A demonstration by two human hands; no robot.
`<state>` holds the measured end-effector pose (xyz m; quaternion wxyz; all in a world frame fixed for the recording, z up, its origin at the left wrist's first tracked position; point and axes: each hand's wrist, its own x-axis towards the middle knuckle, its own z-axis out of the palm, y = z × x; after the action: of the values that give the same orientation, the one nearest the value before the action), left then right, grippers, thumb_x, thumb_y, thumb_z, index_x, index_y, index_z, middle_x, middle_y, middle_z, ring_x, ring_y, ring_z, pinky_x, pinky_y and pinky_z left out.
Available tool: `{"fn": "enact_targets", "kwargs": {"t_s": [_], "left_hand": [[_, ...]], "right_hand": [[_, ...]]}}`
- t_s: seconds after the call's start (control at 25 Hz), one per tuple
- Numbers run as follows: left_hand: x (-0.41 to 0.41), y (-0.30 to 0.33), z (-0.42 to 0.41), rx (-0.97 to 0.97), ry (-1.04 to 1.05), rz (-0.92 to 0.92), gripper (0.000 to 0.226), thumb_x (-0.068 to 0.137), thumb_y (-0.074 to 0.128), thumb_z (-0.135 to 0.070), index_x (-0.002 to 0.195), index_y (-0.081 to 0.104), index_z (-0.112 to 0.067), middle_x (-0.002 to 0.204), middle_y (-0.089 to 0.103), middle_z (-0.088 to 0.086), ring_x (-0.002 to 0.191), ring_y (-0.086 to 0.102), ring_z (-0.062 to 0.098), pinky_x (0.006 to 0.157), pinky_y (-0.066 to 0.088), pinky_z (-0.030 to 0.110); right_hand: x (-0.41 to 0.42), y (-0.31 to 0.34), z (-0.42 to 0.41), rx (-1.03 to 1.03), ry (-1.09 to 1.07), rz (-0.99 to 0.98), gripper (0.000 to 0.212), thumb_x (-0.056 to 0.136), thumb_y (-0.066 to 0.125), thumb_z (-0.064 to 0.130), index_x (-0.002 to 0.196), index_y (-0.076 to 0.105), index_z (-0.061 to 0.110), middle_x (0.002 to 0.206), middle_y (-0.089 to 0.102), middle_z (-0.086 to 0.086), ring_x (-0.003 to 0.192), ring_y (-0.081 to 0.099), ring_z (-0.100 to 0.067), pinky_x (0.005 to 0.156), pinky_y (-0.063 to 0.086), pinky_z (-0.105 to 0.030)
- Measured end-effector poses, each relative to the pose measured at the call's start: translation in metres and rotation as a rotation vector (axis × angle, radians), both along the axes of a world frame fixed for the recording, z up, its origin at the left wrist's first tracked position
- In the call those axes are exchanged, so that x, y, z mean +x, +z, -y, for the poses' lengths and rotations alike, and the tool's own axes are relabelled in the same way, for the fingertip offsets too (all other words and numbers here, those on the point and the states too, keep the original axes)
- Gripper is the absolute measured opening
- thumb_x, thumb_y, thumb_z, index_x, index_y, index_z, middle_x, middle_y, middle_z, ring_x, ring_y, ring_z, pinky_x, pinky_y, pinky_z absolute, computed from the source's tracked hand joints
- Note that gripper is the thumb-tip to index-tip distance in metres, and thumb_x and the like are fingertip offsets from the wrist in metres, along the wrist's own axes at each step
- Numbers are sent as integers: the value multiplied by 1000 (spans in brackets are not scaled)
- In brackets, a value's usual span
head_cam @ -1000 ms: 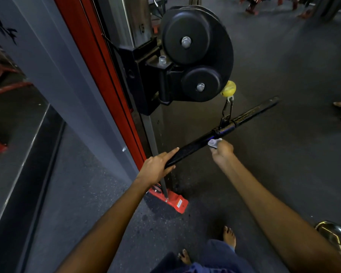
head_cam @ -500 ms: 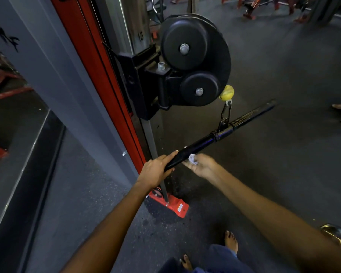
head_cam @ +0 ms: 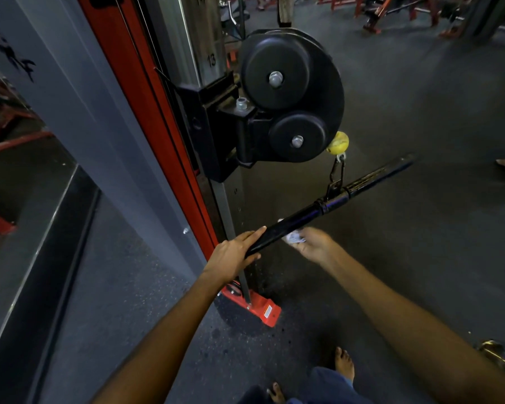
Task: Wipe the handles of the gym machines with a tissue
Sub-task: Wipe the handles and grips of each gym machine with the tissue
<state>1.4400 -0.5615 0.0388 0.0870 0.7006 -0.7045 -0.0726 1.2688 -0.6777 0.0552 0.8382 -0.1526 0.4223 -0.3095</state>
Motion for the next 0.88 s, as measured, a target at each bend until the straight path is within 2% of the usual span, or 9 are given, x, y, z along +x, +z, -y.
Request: {"fn": "enact_targets", "kwargs": {"t_s": [0.12, 0.2, 0.32, 0.4, 0.48, 0.6, 0.72, 0.8, 0.88], "left_hand": [[2, 1, -1, 6, 10, 53, 68, 100, 46, -42, 155, 7, -35, 133, 51, 1, 106, 61, 23, 84, 50, 36], [3, 1, -1, 21, 21, 58, 68, 100, 45, -43, 154, 5, -35, 127, 53, 3, 102, 61, 23, 83, 50, 37], [4, 0, 1, 24, 7, 65, 68, 100, 44, -44, 154, 3, -37, 124, 54, 2, 99, 62, 23, 83, 52, 37], [5, 2, 2, 11, -5, 68, 67, 100, 43, -44, 154, 3, -37, 124, 53, 3, 97, 63, 23, 83, 53, 38], [7, 3, 2, 6, -3, 70, 67, 100, 43, -44, 154, 4, -36, 124, 54, 3, 97, 63, 23, 82, 53, 38], [6, 1, -1, 6, 4, 68, 68, 100, 43, -44, 154, 3, -36, 123, 54, 3, 98, 62, 21, 82, 52, 36], [6, 3, 1, 5, 2, 62, 68, 100, 43, -43, 154, 3, -35, 122, 54, 2, 98, 62, 20, 83, 52, 35], [6, 4, 2, -9, 4, 68, 68, 100, 44, -43, 155, 3, -35, 121, 54, 2, 96, 62, 20, 82, 53, 35], [5, 4, 0, -10, 5, 59, 68, 100, 44, -42, 155, 4, -34, 120, 54, 3, 95, 62, 21, 82, 53, 36]], "right_hand": [[-14, 5, 35, 106, -281, 30, 35, 96, 24, -8, 103, 58, -2, 73, 60, -12, 71, 58, -17, 62, 48, -16], [-4, 2, 16, 85, -174, 54, 42, 94, 25, -11, 122, 53, 0, 74, 70, -10, 71, 66, -15, 62, 49, -16], [-3, 3, -1, 111, -58, -50, 40, 92, 18, -15, 117, 49, -8, 112, 58, -18, 119, 52, -24, 105, 40, -35], [-19, 14, 22, 146, -179, -79, 36, 96, 19, -11, 119, 46, -11, 120, 48, -13, 122, 48, -25, 102, 41, -26], [-30, 18, 38, 88, -310, -132, 33, 97, 23, -9, 119, 49, -13, 103, 48, -18, 114, 53, -29, 101, 42, -26], [-27, 18, 10, -40, -92, -205, 31, 91, 31, -17, 114, 52, -18, 107, 53, -28, 103, 56, -35, 97, 48, -35], [-25, 16, -3, -446, 24, -649, 26, 85, 50, -9, 108, 63, -11, 106, 65, -21, 93, 60, -27, 76, 53, -30], [-29, 19, 2, -839, -182, -951, 30, 91, 48, 1, 116, 64, 1, 109, 64, -8, 98, 58, -15, 87, 46, -23], [-29, 18, -4, -1320, 103, -965, 35, 99, 37, 10, 130, 53, 6, 128, 54, 0, 117, 48, -4, 105, 31, -12]]}}
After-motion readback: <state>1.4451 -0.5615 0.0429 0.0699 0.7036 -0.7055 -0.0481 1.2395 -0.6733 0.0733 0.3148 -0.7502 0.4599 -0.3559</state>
